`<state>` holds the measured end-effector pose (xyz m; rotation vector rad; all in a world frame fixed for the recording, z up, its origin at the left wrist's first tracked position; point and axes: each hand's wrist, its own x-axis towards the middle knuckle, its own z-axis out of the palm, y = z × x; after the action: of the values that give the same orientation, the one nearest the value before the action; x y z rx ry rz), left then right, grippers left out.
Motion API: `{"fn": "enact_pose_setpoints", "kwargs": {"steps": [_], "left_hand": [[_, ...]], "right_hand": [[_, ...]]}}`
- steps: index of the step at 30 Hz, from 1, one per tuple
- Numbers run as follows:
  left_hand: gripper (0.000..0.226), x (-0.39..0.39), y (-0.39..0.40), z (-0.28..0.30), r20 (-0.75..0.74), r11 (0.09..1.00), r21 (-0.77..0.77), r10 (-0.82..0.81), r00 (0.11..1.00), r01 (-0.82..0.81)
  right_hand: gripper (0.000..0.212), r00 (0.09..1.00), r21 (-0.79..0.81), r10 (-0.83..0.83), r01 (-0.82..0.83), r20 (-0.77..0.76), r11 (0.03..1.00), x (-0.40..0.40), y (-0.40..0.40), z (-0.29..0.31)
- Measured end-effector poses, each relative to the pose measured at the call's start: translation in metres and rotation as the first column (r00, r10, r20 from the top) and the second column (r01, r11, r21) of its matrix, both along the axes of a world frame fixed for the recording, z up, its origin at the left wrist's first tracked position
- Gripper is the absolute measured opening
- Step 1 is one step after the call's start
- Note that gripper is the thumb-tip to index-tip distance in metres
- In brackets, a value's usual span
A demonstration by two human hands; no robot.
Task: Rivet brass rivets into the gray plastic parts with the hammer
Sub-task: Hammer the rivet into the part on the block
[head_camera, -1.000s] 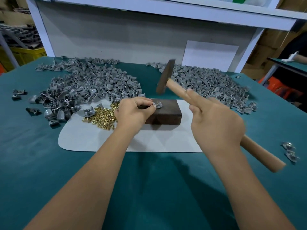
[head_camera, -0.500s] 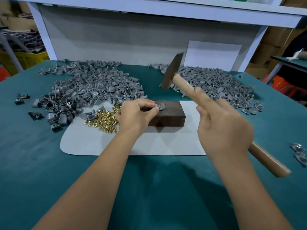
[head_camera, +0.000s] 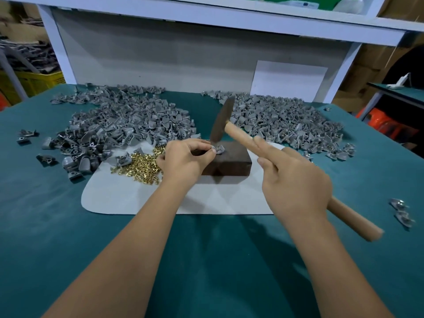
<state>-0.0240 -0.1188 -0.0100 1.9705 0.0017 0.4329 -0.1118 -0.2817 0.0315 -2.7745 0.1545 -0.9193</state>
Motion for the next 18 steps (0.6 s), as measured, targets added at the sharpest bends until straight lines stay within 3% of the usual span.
{"fn": "enact_pose_setpoints", "kwargs": {"steps": [2, 3, 6, 9, 14, 18], "left_hand": [[0.009, 0.000, -0.001, 0.000, 0.025, 1.000, 0.016, 0.002, 1.000, -0.002], [0.013, 0.000, 0.000, 0.000, 0.029, 1.000, 0.010, -0.002, 1.000, 0.002], [0.017, 0.000, 0.001, 0.000, 0.041, 0.999, -0.008, -0.038, 0.998, 0.038], [0.014, 0.000, 0.002, 0.000, 0.065, 0.995, -0.036, -0.095, 0.993, 0.098], [0.018, -0.001, 0.002, 0.002, 0.043, 0.998, -0.002, -0.058, 0.997, 0.058], [0.024, 0.000, 0.005, 0.006, 0.053, 0.990, -0.059, -0.128, 0.990, 0.131]], "right_hand": [[0.036, 0.987, 0.041, 0.023, -0.030, 0.158, 0.999, -0.002, -0.001, -0.001], [0.037, 0.985, -0.021, 0.024, -0.021, 0.171, 1.000, -0.001, -0.002, -0.001], [0.039, 0.995, -0.168, -0.060, 0.047, -0.076, 0.985, 0.003, -0.005, -0.003], [0.038, 0.991, -0.067, -0.106, 0.101, -0.083, 0.993, 0.006, -0.010, -0.006], [0.038, 0.993, 0.208, -0.116, 0.108, 0.026, 0.972, 0.012, -0.016, -0.009], [0.028, 0.979, 0.236, -0.171, 0.194, -0.115, 0.952, 0.017, -0.034, -0.014]]}}
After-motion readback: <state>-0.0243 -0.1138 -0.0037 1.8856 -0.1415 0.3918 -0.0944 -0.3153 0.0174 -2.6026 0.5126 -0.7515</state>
